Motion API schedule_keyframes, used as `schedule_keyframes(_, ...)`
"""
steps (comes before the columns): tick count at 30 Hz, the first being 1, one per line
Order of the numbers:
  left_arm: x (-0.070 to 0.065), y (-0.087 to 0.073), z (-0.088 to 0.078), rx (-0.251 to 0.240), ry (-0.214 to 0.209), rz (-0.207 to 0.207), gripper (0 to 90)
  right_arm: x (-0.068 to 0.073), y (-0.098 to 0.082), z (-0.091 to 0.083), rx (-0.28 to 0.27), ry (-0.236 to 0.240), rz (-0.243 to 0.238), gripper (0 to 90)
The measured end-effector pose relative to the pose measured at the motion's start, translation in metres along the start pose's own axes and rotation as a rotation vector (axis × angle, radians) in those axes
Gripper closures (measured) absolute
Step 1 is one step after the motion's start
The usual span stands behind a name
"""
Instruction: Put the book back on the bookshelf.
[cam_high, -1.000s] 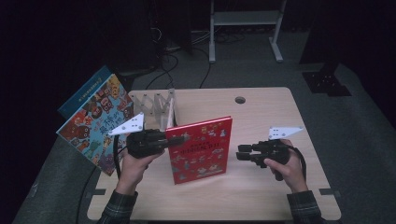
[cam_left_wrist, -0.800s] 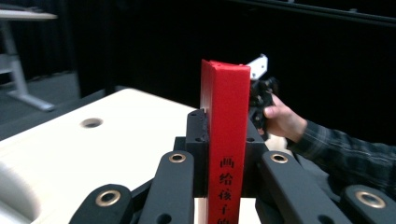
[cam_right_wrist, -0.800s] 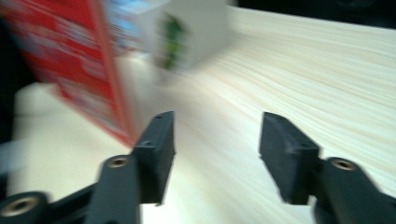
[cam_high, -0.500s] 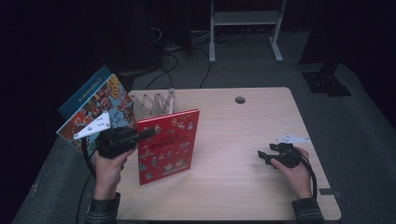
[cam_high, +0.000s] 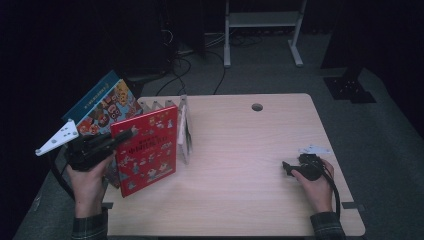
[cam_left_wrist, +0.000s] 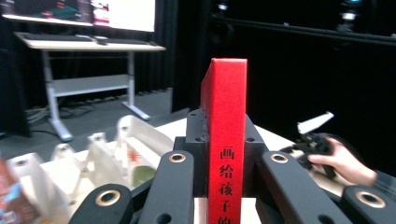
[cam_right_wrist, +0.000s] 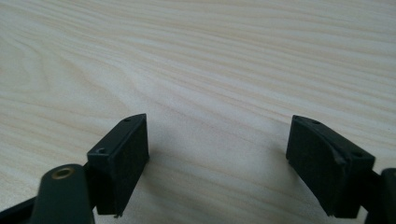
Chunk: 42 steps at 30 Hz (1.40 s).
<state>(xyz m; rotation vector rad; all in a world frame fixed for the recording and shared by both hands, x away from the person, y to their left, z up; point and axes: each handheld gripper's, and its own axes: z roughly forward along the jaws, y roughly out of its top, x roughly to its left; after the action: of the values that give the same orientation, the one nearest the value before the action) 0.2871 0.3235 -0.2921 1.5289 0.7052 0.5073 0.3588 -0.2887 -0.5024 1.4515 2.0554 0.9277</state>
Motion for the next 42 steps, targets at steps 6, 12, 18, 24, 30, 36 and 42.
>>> schedule_keyframes(6, 0.010, 0.001, -0.005, -0.001, 0.116, 0.022, 79.6, 0.000, 0.000, 0.000, -0.001, 0.000, 0.001, 19.4)
schedule_keyframes(12, 0.024, 0.001, 0.005, -0.015, 0.202, 0.031, 79.6, 0.000, 0.000, 0.000, 0.000, 0.000, 0.000, 19.4)
schedule_keyframes(18, 0.039, 0.000, 0.028, -0.021, 0.233, 0.033, 79.6, 0.000, 0.000, 0.000, 0.000, 0.000, -0.001, 19.4)
schedule_keyframes(24, 0.054, -0.003, 0.054, -0.035, 0.244, 0.026, 79.5, 0.000, 0.000, 0.000, 0.000, 0.000, 0.000, 19.4)
schedule_keyframes(30, 0.070, -0.006, 0.080, -0.035, 0.273, 0.041, 79.5, 0.000, 0.000, 0.000, 0.000, 0.000, 0.000, 19.4)
schedule_keyframes(36, 0.085, -0.018, 0.096, -0.052, 0.296, 0.022, 79.4, 0.000, 0.000, 0.000, -0.001, 0.002, -0.002, 19.3)
schedule_keyframes(42, 0.089, -0.029, 0.096, -0.063, 0.301, 0.010, 79.4, 0.000, 0.000, 0.000, -0.001, 0.002, -0.002, 19.4)
